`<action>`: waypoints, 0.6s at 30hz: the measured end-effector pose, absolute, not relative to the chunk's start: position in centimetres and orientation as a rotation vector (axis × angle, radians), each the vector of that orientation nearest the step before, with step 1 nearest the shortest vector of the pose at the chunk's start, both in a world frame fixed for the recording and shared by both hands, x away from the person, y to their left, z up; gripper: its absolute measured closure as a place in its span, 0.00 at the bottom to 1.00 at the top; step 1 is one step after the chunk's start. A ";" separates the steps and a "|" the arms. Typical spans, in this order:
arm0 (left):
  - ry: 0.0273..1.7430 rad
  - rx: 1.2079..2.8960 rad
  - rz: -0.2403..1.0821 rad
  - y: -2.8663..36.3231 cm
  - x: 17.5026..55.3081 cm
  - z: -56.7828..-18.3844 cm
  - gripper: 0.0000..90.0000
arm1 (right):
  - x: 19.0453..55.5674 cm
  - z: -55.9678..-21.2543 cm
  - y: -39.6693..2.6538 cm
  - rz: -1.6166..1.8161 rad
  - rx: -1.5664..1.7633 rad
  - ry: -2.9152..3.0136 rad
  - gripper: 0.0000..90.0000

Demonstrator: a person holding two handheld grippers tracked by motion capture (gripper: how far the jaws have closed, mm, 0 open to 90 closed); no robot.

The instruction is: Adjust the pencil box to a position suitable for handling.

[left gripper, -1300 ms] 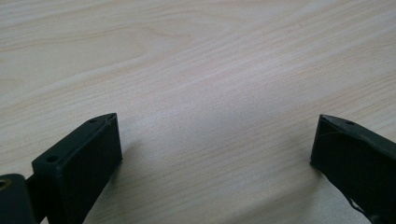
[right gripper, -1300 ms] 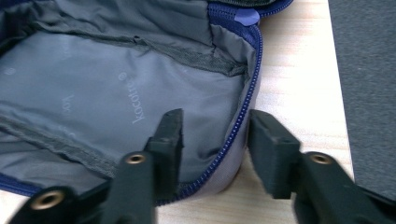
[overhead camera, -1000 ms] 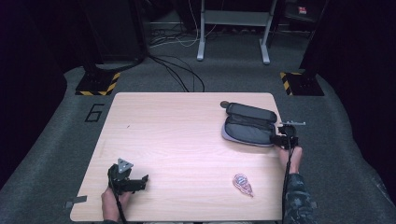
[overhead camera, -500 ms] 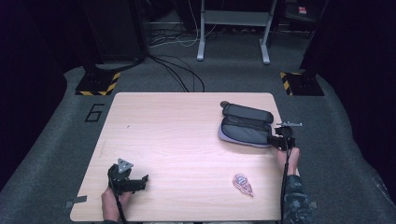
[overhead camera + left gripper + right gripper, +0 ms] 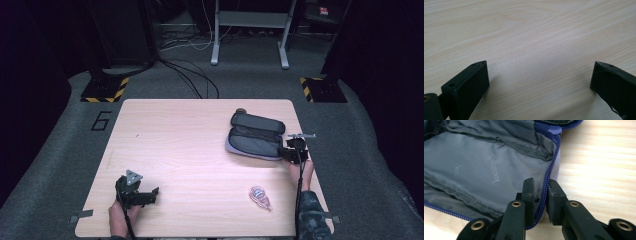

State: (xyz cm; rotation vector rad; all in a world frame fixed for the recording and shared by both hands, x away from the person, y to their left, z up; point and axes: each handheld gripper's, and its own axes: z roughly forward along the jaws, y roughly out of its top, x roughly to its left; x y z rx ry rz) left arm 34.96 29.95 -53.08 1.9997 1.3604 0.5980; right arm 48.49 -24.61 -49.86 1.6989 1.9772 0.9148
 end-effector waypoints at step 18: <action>1.361 2.010 0.584 30.0 35.0 -53.0 0.02 | 48.3 -49.7 -22.9 0.914 1.669 1.999 0.92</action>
